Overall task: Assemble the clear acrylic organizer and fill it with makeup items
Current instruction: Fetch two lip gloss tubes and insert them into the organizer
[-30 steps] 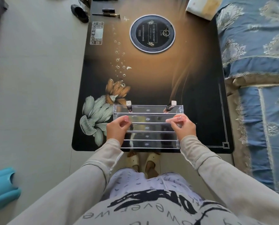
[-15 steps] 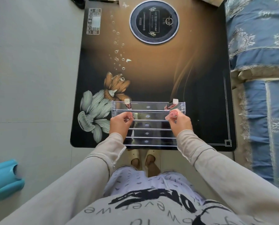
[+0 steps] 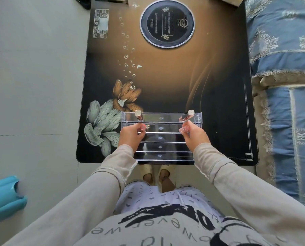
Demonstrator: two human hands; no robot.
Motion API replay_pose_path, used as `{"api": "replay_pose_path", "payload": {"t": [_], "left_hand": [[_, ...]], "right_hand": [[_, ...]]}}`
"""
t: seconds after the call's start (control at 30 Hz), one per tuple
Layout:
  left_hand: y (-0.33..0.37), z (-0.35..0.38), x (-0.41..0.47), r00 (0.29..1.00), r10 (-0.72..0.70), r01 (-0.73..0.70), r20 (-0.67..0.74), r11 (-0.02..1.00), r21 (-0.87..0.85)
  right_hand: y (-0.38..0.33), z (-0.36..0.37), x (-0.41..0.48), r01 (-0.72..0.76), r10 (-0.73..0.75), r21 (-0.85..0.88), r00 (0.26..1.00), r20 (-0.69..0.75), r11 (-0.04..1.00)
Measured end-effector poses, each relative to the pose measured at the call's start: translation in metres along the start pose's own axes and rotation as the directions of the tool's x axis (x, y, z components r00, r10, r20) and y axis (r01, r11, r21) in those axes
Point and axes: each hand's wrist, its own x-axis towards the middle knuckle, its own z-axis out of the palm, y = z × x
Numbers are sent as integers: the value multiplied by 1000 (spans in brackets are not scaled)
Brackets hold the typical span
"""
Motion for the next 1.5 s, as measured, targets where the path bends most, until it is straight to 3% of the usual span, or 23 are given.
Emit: {"api": "replay_pose_path", "payload": {"t": [0.17, 0.37, 0.8, 1.0, 1.13, 1.23, 1.3, 1.4, 1.5], "left_hand": [[-3, -4, 2, 1000, -18, 19, 23, 999, -32], [-9, -6, 0, 996, 67, -70, 59, 997, 41], [-14, -8, 0, 994, 103, -104, 29, 995, 12], [-22, -9, -10, 997, 71, -71, 6, 997, -44], [-45, -16, -33, 992, 77, -79, -98, 997, -18], [-67, -19, -53, 997, -32, 31, -73, 999, -17], [-83, -19, -64, 982, -183, 182, 45, 983, 20], [-105, -17, -80, 907, -331, 304, 261, 942, 138], [-118, -16, -93, 856, -393, 337, 337, 917, 214]], "right_hand": [[-2, -2, -1, -16, 16, 43, 1000, 2, 999], [-7, -5, -2, -28, 26, 70, 999, 35, 997], [-6, -5, -10, -49, 46, 86, 998, 32, 995], [-2, -5, -24, -21, 34, 146, 996, -83, 989], [10, -1, -49, -25, 66, 169, 969, -240, 985], [29, 9, -72, -146, 181, 190, 966, -183, 971], [41, 18, -88, -264, 277, 182, 959, -54, 947], [56, 32, -109, -400, 389, 137, 916, 95, 906], [66, 43, -125, -488, 465, 189, 871, 156, 852]]}}
